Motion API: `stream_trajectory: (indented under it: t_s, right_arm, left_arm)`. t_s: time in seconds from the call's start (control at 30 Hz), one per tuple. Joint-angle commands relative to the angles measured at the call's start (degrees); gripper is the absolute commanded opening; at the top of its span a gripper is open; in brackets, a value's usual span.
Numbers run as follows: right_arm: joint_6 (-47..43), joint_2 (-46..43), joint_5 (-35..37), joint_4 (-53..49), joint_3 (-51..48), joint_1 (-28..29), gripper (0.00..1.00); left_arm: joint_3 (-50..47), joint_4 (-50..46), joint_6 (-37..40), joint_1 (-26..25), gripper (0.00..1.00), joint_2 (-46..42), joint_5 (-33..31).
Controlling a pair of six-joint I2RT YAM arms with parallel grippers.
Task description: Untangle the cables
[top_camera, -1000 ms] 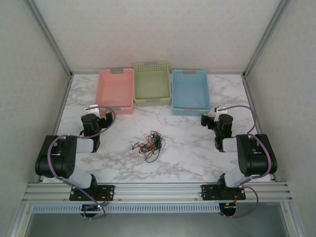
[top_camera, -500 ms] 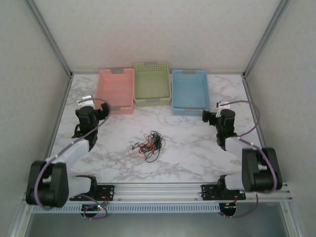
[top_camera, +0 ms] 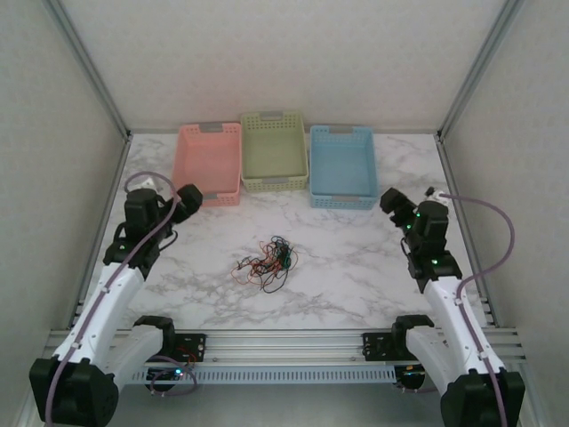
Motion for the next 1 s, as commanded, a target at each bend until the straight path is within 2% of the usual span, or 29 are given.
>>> stream_trajectory:
  t_s: [0.0,0.07,0.2,0.37,0.57,0.73,0.97]
  right_arm:
    - [3.1,5.3,-12.9,-13.0,4.5,6.7,0.79]
    - [1.9,8.6,-15.4,-16.1,6.4,12.1,0.75]
    - [0.4,15.4,-20.2,-16.4,8.8,22.9,0.73]
    - [-4.6,24.0,-20.7,-18.2,14.5,33.0,0.65]
    - [-8.9,33.4,-22.0,-17.4,20.7,37.6,0.60]
    - [-11.2,42.0,-22.0,-20.2,27.2,37.8,0.48]
    - [-12.4,46.4,-21.2,-21.0,29.1,38.3,0.44]
  left_arm:
    - [-0.2,-14.1,-4.0,-4.4,0.98,-2.0,6.3]
    - [-2.7,-15.5,-6.7,-6.8,0.97,-3.6,7.5]
    - [-9.0,-12.1,-12.7,-10.9,0.96,-6.5,11.7]
    - [-11.3,-10.1,-16.2,-15.7,0.94,-6.4,12.8]
    - [-11.8,-7.9,-17.2,-21.5,0.92,-5.1,11.9]
    - [-12.4,-5.1,-17.6,-22.8,0.90,-3.2,11.8]
    - [-12.7,-4.6,-16.8,-23.4,0.89,-1.6,11.1]
